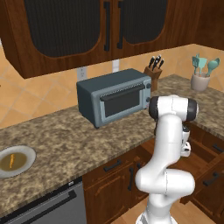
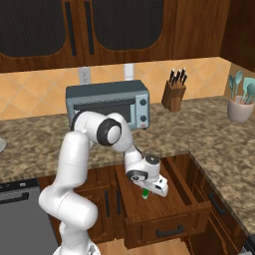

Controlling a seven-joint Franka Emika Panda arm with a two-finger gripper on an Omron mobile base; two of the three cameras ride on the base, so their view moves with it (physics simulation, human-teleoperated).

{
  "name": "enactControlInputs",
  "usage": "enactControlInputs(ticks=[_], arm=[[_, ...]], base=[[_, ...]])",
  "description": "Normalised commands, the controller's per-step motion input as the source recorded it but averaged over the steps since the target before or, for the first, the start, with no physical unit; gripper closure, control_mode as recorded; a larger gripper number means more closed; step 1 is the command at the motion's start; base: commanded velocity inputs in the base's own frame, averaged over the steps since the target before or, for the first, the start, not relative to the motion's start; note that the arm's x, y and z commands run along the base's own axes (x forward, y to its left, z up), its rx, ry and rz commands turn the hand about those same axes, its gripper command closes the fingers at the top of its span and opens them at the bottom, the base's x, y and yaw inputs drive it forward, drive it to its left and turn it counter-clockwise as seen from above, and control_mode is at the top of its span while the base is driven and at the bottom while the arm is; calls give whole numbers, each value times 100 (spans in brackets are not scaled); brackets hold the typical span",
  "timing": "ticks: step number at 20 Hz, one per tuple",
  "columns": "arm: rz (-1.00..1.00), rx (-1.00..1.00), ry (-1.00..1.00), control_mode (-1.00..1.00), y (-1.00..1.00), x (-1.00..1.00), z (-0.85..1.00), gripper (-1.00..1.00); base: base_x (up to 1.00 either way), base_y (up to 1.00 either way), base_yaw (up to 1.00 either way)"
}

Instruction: Pick up the knife from the drawer and place it on the cutting board. Then place the meat from the plate to the cutting board.

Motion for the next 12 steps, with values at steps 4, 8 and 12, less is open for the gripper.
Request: enactControlInputs(ticks=[4, 8, 12], arm=[[1, -1, -1, -100, 0, -32, -10, 100], [3, 0, -2, -100, -2, -52, 4, 100], [0, 4, 0, -100, -20, -5, 58, 100]], base=[[0, 0, 0], [0, 0, 0], [0, 0, 0]])
